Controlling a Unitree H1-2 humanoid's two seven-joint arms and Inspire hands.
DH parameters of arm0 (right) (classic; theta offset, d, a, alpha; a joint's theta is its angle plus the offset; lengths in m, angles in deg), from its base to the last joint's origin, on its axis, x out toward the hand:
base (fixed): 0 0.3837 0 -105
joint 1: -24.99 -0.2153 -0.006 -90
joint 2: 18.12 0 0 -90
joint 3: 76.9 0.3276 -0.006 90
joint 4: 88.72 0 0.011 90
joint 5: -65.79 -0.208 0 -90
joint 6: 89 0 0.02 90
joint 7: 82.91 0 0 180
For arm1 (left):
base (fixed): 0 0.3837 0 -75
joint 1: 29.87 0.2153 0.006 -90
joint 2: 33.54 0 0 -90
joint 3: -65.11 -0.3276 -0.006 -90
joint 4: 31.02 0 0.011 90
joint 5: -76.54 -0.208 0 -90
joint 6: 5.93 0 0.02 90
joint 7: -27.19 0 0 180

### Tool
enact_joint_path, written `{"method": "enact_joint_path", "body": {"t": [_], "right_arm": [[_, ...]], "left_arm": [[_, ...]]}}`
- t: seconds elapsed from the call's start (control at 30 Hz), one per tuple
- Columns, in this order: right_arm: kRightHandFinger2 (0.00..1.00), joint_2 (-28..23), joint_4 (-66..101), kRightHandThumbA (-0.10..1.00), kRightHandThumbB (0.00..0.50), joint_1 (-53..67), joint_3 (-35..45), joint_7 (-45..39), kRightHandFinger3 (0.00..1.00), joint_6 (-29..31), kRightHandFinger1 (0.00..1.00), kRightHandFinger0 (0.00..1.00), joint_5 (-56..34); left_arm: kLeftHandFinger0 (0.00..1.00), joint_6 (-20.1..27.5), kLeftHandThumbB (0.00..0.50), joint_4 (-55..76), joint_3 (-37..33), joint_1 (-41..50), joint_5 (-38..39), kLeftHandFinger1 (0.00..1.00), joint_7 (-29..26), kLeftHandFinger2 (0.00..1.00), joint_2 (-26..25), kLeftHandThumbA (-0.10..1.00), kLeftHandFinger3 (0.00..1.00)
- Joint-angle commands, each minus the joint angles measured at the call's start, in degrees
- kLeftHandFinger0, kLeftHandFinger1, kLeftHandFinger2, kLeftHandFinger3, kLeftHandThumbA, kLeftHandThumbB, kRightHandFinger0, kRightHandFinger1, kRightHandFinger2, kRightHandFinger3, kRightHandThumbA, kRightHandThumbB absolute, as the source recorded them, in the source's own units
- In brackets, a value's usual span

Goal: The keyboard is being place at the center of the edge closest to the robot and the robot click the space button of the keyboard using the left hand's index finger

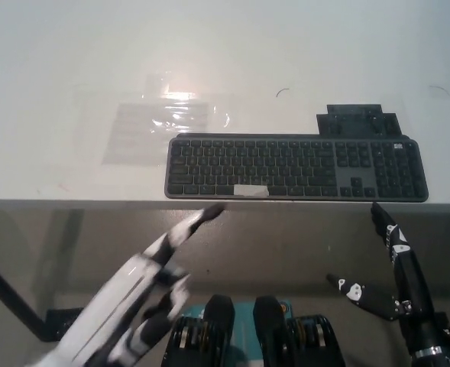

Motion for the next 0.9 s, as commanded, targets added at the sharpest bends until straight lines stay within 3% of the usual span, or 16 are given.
{"method": "enact_joint_path", "body": {"t": [0.0,0.03,0.07,0.1,0.13,0.17,0.2,0.27,0.3,0.47,0.6,0.87], "right_arm": [[1.00,0.05,0.30,0.95,0.063,-0.40,-0.27,0.18,1.00,1.70,1.00,1.00,-0.16],[1.00,-0.05,0.31,0.96,0.060,-0.35,-0.40,0.25,1.00,1.93,1.00,1.00,0.26],[1.00,-0.08,0.33,0.96,0.054,-0.36,-0.51,0.26,1.00,2.13,1.00,1.00,0.43],[1.00,-0.02,0.42,0.96,0.055,-0.35,-0.57,0.16,1.00,1.98,1.00,1.00,0.20],[1.00,0.05,0.50,0.96,0.054,-0.21,-0.67,0.06,1.00,1.89,1.00,1.00,0.00],[1.00,0.05,0.44,0.96,0.059,-0.18,-0.68,0.10,1.00,1.94,1.00,1.00,-0.04],[1.00,0.04,0.35,0.96,0.064,-0.17,-0.66,0.17,1.00,2.01,1.00,1.00,-0.07],[1.00,0.04,0.13,0.96,0.064,-0.11,-0.66,0.21,1.00,2.28,1.00,1.00,-0.13],[1.00,0.09,0.06,0.96,0.057,-0.05,-0.70,0.06,1.00,2.39,1.00,1.00,-0.41],[1.00,0.32,-0.36,0.95,0.061,0.19,-0.74,0.18,1.00,3.07,1.00,1.00,-0.69],[1.00,0.31,-0.22,0.97,0.066,0.43,-0.85,0.37,1.00,2.83,1.00,1.00,-0.09],[1.00,0.37,0.07,1.00,0.063,0.42,-0.77,0.70,1.00,2.89,1.00,1.00,0.34]], "left_arm": [[0.00,2.14,0.302,2.34,1.30,3.32,3.58,0.00,-1.90,0.00,-0.39,1.00,1.00],[0.00,3.71,0.275,0.81,1.02,4.50,2.57,0.00,-1.60,0.00,-0.53,1.00,1.00],[0.00,5.16,0.280,-0.82,0.77,5.49,1.22,0.00,-1.45,0.00,-0.69,1.00,1.00],[0.11,7.76,0.240,-3.11,0.47,6.52,-0.84,0.08,-1.31,0.13,-1.19,1.00,1.00],[0.50,10.11,0.226,-5.94,0.36,7.54,-1.59,0.35,-1.23,0.36,-1.67,1.00,1.00],[0.96,11.84,0.245,-8.99,-0.04,8.18,-4.13,0.79,-1.31,0.82,-2.36,1.00,1.00],[1.00,12.77,0.258,-11.18,-0.28,8.52,-5.20,1.00,-1.28,1.00,-2.93,1.00,1.00],[1.00,14.49,0.284,-15.17,-0.76,9.03,-7.25,1.00,-1.00,1.00,-4.59,1.00,1.00],[1.00,14.34,0.323,-17.93,-0.71,9.15,-8.19,1.00,-1.50,1.00,-4.94,1.00,1.00],[1.00,20.14,0.204,-29.31,-0.50,8.41,-9.51,1.00,-3.99,1.00,-4.84,1.00,1.00],[1.00,21.30,0.181,-34.75,0.13,7.68,-9.97,1.00,-5.04,1.00,-4.54,1.00,1.00],[1.00,17.98,0.238,-39.03,2.53,6.70,-7.09,1.00,-5.72,1.00,-2.95,1.00,1.00]]}}
